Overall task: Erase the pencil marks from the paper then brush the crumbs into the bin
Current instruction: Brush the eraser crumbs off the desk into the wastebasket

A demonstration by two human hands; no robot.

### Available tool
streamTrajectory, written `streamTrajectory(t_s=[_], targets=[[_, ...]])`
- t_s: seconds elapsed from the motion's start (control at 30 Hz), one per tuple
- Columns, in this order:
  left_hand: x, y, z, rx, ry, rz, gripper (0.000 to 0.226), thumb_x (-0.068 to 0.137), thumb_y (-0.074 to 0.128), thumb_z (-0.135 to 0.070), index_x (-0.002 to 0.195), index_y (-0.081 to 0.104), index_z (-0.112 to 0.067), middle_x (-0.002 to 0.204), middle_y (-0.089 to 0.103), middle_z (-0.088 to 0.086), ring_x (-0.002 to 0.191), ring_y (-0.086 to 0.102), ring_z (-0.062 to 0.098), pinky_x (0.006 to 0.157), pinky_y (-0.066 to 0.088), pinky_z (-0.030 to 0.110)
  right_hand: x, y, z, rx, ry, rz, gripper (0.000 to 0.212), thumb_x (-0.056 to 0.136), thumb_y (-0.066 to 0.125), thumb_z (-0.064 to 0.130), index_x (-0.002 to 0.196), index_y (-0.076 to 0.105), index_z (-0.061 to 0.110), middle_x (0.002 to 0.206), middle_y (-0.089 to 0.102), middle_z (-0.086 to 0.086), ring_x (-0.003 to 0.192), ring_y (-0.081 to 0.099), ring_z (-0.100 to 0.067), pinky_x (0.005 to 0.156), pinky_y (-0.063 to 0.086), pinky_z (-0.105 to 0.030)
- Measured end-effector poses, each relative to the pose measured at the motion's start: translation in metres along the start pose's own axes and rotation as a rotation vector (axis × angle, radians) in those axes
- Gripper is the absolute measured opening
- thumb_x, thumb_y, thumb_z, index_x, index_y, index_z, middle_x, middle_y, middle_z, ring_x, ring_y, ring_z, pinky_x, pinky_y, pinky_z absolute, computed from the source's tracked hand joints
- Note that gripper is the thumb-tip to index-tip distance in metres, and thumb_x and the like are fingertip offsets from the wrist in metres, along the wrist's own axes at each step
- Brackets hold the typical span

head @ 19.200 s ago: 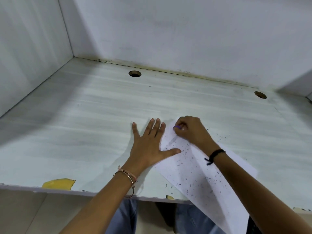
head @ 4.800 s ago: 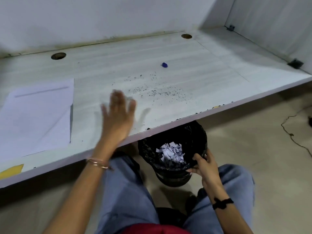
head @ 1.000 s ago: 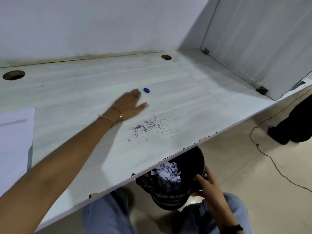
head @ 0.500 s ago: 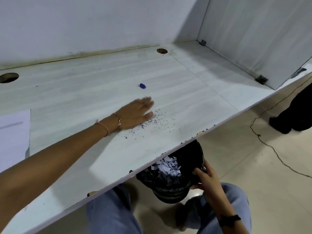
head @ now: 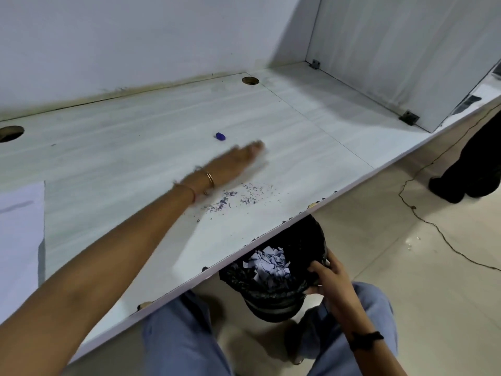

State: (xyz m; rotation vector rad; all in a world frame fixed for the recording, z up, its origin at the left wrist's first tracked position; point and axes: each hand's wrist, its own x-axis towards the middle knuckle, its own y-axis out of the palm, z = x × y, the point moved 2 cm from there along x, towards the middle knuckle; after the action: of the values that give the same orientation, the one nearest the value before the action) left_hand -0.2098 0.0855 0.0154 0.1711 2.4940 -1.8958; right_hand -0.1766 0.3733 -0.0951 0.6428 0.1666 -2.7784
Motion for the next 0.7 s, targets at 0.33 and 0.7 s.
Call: streamTrajectory(t_s=[0.33, 0.7], targets=[[-0.044, 0.034, -0.002, -0.123, 0.160, 0.024, 0.053, 0.106, 0.022, -0.007, 0.155, 0.005, -0.020, 0.159, -0.002, -0.010, 0.144, -0.005, 0.001, 0.122, -0.002, 0.034, -0.003, 0.004, -0.003, 0.003, -0.009, 0.007, 0.046, 0.090, 0.046, -0.006, 0.128, 0.051, 0.019, 0.091, 0.057, -0.007, 0.059, 0.058, -0.022, 0.043, 0.053, -0.029], [-0.080, 0.048, 0.008, 0.097, -0.572, -0.174, 0.076, 0.088, -0.011, -0.034, 0.150, 0.019, -0.003, 0.159, 0.008, 0.022, 0.148, 0.006, 0.032, 0.112, 0.017, 0.051, -0.020, 0.013, -0.004, 0.083, -0.001, 0.023, 0.039, 0.094, 0.045, -0.001, 0.124, 0.049, 0.023, 0.092, 0.058, -0.006, 0.073, 0.062, -0.024, 0.046, 0.055, -0.026]])
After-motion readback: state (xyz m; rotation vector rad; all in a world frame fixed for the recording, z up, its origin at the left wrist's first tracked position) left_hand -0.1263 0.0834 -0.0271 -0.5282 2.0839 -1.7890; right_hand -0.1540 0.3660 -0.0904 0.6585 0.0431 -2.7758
